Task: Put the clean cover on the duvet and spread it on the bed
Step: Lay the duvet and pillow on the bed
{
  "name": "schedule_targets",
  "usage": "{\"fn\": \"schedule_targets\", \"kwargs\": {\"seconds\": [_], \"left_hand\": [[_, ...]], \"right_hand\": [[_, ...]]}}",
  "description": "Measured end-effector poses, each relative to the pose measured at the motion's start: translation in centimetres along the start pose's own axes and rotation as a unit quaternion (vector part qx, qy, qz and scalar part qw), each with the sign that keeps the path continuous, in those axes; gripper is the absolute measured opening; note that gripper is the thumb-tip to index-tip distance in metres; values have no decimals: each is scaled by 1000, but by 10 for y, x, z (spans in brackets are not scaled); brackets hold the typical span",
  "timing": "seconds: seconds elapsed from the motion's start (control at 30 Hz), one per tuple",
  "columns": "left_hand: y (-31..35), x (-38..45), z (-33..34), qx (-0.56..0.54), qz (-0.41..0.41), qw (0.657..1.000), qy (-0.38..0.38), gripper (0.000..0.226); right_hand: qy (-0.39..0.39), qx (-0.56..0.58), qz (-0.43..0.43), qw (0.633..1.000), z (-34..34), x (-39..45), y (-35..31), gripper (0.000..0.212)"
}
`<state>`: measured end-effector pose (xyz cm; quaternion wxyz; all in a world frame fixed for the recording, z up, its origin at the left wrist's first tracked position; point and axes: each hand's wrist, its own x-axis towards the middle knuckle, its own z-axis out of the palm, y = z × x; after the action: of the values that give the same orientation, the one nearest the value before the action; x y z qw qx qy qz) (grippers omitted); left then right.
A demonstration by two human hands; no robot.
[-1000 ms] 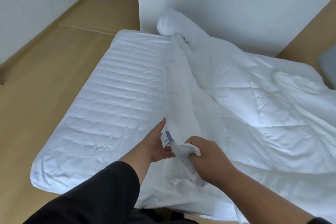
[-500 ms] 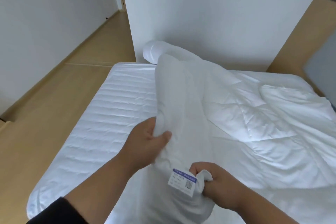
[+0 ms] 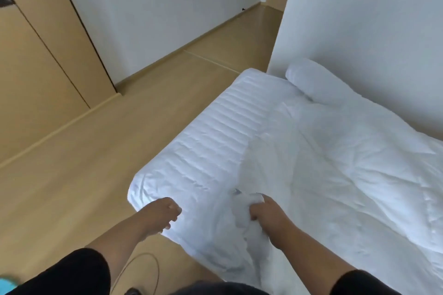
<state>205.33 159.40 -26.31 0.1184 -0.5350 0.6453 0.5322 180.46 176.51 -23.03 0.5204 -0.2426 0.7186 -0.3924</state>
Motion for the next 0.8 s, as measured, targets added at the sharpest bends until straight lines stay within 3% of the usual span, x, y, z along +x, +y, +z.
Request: {"fn": "schedule_targets", "kwargs": {"seconds": [0.1,0.23,0.43,0.57,0.63,0.67,0.73,0.8], "left_hand": [[-61,-5,-53,-4,-10,1000,-4,18],[-108,-18,-130,-20,28,999,-8,19],[-147,-19,-246,-68,31,995,64,18],[-145,0,-282,1,56,997,44,16],[-154,9,-302,64,54,996,35,15],[-164,14,-315,84,44,995,33,15],[-184,27,-346,74,1,997,30,15],[-207,47,-383,71,-52,996,32,14]], "right_hand": [[-6,-11,-5,1000,98,35,-27,22],[66,-16,-32,997,212,68,-83,5],[117,39,-143,982,298,109,-192,16],[96,-93,-145,980,351,167,-215,17],[21,-247,-63,967,375,202,-192,6],[-38,-318,3,947,384,218,-174,28],[-200,-410,148,877,389,249,-142,63],[-304,-487,236,784,394,280,-120,73]]}}
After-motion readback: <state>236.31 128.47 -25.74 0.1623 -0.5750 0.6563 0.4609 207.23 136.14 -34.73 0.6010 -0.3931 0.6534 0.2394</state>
